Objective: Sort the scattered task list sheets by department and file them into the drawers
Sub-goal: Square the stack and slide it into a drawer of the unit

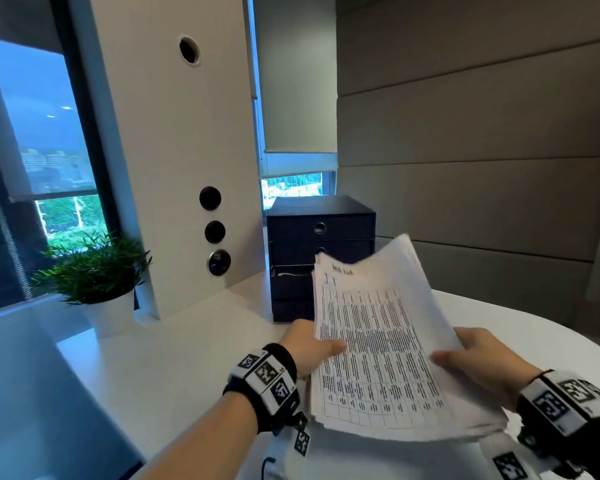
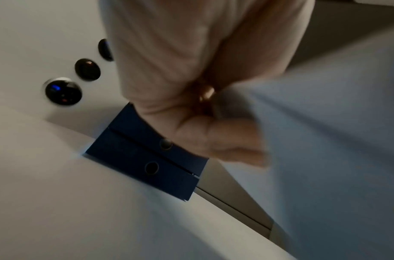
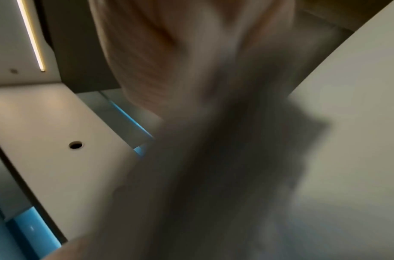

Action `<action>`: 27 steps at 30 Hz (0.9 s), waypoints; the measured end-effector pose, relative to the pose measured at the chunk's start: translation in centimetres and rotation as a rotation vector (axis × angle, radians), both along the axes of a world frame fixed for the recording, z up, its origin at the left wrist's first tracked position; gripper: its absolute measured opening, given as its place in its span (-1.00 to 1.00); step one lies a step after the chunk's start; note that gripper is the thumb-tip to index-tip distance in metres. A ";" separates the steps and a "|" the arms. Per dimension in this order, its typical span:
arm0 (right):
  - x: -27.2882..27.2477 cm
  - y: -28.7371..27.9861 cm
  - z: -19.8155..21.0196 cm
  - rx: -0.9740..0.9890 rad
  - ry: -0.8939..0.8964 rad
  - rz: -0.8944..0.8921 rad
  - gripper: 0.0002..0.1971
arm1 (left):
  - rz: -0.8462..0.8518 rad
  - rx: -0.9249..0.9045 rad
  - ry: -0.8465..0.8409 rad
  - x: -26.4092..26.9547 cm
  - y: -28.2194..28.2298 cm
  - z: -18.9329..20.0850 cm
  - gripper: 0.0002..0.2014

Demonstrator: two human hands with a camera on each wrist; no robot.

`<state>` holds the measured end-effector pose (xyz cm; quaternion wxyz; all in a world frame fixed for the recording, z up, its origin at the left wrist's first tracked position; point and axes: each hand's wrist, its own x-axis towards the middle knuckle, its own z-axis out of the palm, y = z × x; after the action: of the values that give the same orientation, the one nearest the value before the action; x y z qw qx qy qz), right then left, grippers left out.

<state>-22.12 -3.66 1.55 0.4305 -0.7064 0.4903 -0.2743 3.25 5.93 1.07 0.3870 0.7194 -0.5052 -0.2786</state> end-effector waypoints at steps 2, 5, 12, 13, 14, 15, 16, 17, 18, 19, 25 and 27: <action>-0.5 0.1 0.1 0.021 0.081 0.020 -0.92 | -0.033 -0.016 0.044 -0.1 0.1 -0.4 -0.69; -0.9 0.6 0.1 0.037 0.151 0.071 -0.92 | -0.068 -0.002 0.084 0.0 0.2 -1.1 -0.79; -0.5 0.3 0.2 -0.059 -0.123 -0.028 -0.93 | -0.103 -0.011 0.204 1.6 0.0 0.2 -0.71; -0.4 -0.1 0.4 -0.071 -0.182 -0.060 -0.93 | -0.100 -0.007 0.242 2.0 -0.2 0.7 -0.65; -0.4 -0.5 0.5 -0.081 -0.230 -0.090 -0.92 | -0.090 -0.003 0.270 2.3 -0.4 1.3 -0.62; -0.3 -1.0 0.5 -0.092 -0.264 -0.115 -0.91 | -0.069 0.002 0.280 2.7 -0.9 1.7 -0.62; -0.2 -1.4 0.5 -0.101 -0.290 -0.136 -0.91 | -0.042 0.005 0.271 3.3 -1.5 2.0 -0.66; 0.0 -1.9 0.4 -0.105 -0.312 -0.153 -0.90 | -0.006 0.002 0.221 3.9 -2.2 2.1 -0.71; 0.0 -2.3 0.2 -0.101 -0.332 -0.166 -0.90 | 0.029 -0.001 0.114 4.7 -3.2 2.0 -0.75; 0.1 -2.7 -0.1 -0.092 -0.353 -0.176 -0.90 | 0.049 0.001 -0.035 5.6 -4.4 1.9 -0.74; 0.6 -6.4 -1.5 0.055 -0.532 -0.219 -0.88 | -0.003 0.104 -0.475 7.5 -12.3 0.4 -0.70; 1.1 -7.5 -1.4 0.105 -0.574 -0.205 -0.86 | -0.006 0.128 -0.453 8.1 -15.8 -0.6 -0.74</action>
<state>-21.05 -11.18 0.12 0.5574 -0.5237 0.4307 -0.4791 11.31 -9.89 0.44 0.2163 0.7850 -0.5627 -0.1426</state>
